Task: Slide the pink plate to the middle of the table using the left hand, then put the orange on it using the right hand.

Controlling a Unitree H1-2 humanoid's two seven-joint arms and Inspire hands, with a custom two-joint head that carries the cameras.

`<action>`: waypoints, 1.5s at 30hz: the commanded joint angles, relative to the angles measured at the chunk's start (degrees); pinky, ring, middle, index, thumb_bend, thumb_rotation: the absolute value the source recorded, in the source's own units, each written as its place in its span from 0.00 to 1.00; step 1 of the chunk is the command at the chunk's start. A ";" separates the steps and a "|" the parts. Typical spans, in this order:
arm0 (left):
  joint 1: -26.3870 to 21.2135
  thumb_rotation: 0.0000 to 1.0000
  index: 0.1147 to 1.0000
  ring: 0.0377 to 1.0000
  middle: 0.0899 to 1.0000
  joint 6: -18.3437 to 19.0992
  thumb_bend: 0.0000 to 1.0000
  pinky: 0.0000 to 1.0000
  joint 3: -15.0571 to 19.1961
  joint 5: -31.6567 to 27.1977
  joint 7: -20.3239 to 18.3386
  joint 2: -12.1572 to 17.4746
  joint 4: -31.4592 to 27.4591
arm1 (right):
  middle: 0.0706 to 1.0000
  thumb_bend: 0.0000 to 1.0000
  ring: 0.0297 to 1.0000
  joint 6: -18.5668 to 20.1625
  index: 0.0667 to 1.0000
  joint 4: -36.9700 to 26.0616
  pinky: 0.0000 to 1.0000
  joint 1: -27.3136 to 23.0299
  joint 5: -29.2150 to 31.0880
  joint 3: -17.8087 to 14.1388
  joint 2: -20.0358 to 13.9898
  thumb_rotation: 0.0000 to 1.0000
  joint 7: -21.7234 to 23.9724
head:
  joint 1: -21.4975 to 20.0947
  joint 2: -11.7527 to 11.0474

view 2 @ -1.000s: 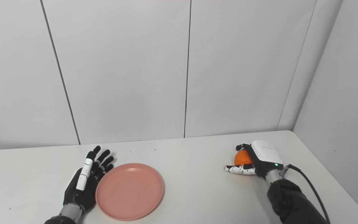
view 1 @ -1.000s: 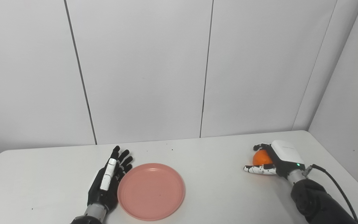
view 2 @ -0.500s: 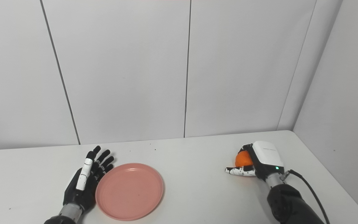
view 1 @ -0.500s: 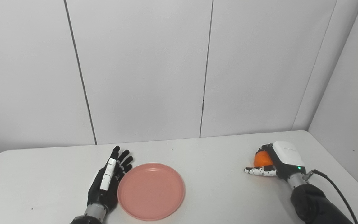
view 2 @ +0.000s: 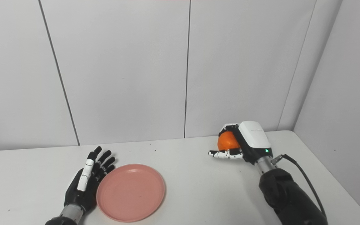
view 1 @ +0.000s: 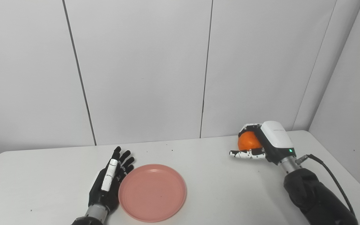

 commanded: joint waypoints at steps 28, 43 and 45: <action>-0.12 0.71 1.00 0.89 0.93 -0.18 0.77 0.93 -2.21 2.43 2.56 -3.00 2.98 | 0.30 0.54 0.24 -3.46 0.37 -21.48 0.20 -6.98 0.15 4.89 11.05 0.43 14.62 | 7.50 0.60; 0.15 0.70 1.00 0.88 0.93 0.60 0.76 0.93 -2.45 2.61 3.22 -3.47 2.01 | 0.35 0.53 0.31 -7.80 0.38 -10.68 0.28 -5.66 -2.02 9.67 13.63 0.40 15.26 | 7.94 0.91; 0.17 0.70 1.00 0.88 0.93 0.72 0.74 0.92 -2.56 2.70 3.20 -3.42 1.84 | 0.35 0.53 0.31 -7.95 0.37 -10.20 0.27 -5.66 -2.44 9.95 13.86 0.39 15.39 | 7.99 0.85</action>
